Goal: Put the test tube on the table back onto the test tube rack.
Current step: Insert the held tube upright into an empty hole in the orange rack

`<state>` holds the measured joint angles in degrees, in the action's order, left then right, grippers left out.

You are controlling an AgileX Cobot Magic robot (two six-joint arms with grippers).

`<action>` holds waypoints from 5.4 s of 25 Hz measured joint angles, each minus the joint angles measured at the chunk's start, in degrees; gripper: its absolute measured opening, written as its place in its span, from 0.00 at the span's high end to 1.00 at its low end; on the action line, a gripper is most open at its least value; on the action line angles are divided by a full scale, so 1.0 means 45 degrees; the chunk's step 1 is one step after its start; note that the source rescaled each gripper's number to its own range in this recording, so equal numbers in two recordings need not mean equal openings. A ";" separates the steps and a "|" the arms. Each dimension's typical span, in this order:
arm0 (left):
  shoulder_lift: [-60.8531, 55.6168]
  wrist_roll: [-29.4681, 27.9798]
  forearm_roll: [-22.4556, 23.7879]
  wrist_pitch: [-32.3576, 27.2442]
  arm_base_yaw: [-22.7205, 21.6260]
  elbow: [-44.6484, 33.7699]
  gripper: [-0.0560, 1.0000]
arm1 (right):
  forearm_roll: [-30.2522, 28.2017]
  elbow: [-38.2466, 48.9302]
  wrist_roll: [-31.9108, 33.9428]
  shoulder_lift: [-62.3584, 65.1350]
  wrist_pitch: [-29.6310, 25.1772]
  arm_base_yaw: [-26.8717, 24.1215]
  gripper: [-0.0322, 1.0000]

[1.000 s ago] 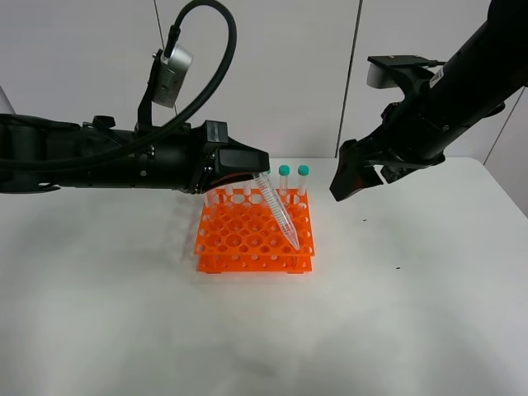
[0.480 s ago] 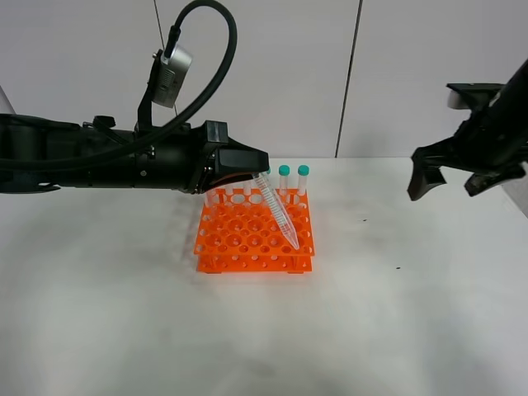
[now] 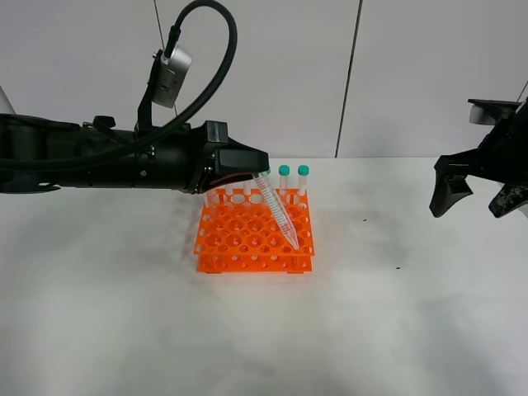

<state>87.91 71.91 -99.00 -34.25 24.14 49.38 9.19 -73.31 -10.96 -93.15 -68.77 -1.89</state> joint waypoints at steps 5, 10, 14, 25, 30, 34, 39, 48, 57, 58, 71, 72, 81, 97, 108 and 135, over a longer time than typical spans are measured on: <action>0.0000 0.0000 0.0000 0.0000 0.0000 0.0000 0.95 | 0.0277 0.0000 -0.0112 0.0042 0.0000 0.0000 0.06; 0.0000 0.0000 0.0000 0.0000 0.0000 0.0000 0.95 | 0.0142 0.0000 -0.0048 0.0440 -0.0136 0.0000 0.06; 0.0000 0.0000 0.0000 0.0000 0.0000 0.0000 0.95 | -0.0457 0.0640 0.0324 0.1491 -0.0124 0.0000 0.06; 0.0000 0.0000 0.0000 -0.0083 0.0000 0.0000 0.95 | -0.0557 0.7119 0.0566 0.9382 0.0507 0.0000 0.09; 0.0000 0.0000 0.0000 -0.0083 0.0000 0.0000 0.95 | -0.0572 0.9480 0.0633 1.3733 0.1310 0.0000 0.09; 0.0000 0.0000 0.0000 -0.0088 0.0000 0.0000 0.95 | -0.0601 0.9829 0.0658 1.6369 0.2159 0.0000 0.09; 0.0000 0.0000 0.0000 -0.0088 0.0000 0.0000 0.95 | -0.0631 0.9829 0.0668 1.7879 0.2253 0.0000 0.09; 0.0000 0.0000 0.0000 -0.0088 0.0000 0.0000 0.95 | -0.0631 0.9829 0.0668 1.9847 0.2253 0.0668 0.09; -0.0041 0.0000 0.0000 -0.0088 0.0000 0.0000 0.95 | -0.0579 0.9847 0.0668 2.0755 0.2231 0.0880 0.09; -0.0096 0.0000 0.0000 -0.0088 0.0000 0.0000 0.95 | -0.0579 0.9847 0.0668 2.0755 0.2231 0.0880 0.09; -0.3777 -0.4346 0.5816 0.0585 0.0000 0.0033 0.95 | -0.0542 0.9847 0.0668 2.0773 0.2231 0.0880 0.09; -0.3941 -0.4454 0.6509 0.1006 0.0000 0.0033 0.95 | -0.0542 0.9847 0.0668 2.0773 0.2231 0.0880 0.09; -0.4294 -0.4738 1.1340 0.5733 0.0000 0.0033 0.95 | -0.0542 0.9847 0.0668 2.0773 0.2231 0.0880 0.09; -0.2766 -0.9455 1.8233 1.0712 0.1016 -0.0358 0.95 | -0.0542 0.9847 0.0668 2.0773 0.2231 0.0880 0.09; 0.0544 -1.1247 1.9302 1.2597 0.1487 -0.0154 0.95 | -0.0542 0.9847 0.0668 2.0773 0.2231 0.0880 0.09; 0.3548 -1.4705 2.1467 1.2300 0.0898 0.2369 0.95 | -0.0538 0.9861 0.0668 2.0773 0.2242 0.0880 0.09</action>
<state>103.88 5.74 -2.40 21.10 28.18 60.04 6.77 -28.93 -7.95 0.33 -58.68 2.07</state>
